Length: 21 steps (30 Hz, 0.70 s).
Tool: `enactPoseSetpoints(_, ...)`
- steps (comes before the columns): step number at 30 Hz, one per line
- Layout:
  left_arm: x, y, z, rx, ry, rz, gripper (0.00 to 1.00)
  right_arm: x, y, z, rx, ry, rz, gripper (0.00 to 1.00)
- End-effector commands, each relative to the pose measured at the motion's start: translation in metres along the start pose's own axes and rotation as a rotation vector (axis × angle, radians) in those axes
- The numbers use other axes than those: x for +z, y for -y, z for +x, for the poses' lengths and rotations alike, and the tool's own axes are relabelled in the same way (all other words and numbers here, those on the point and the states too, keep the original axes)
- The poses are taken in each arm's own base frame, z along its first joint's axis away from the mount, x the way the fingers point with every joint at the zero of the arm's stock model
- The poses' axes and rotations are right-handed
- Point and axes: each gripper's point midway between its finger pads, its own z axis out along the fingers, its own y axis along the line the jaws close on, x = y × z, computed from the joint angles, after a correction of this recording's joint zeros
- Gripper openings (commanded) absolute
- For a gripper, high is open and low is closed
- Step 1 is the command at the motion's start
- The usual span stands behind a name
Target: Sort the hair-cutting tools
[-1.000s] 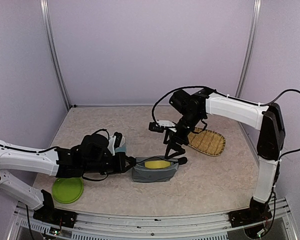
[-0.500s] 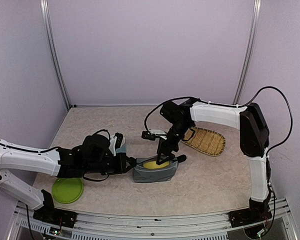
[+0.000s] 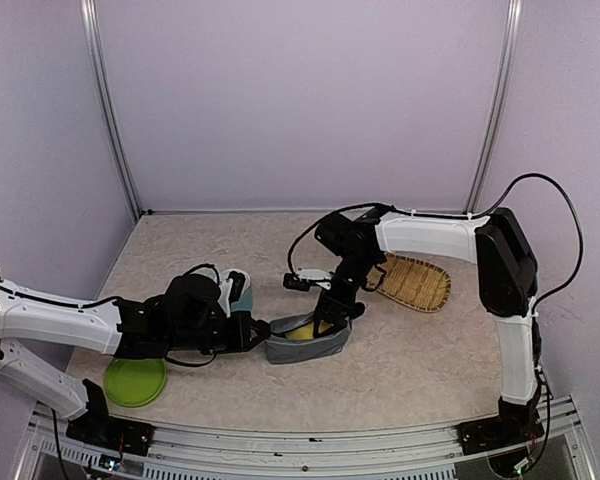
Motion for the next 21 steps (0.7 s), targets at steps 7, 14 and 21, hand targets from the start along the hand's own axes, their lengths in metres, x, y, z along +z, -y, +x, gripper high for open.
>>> enactPoseSetpoints(7,-0.017,0.019,-0.039,0.133,0.101,-0.04,0.33,-0.105,-0.038,-0.027,-0.09,0.197,-0.051,1.0)
enactPoseSetpoints(14,-0.014,0.06,-0.049,0.232,0.079,0.047,0.37,-0.101,0.002,0.024,0.104,0.182,-0.056,1.0)
enactPoseSetpoints(21,0.035,0.088,-0.026,0.215,-0.062,0.139,0.17,-0.086,0.005,0.045,0.222,0.198,-0.201,0.76)
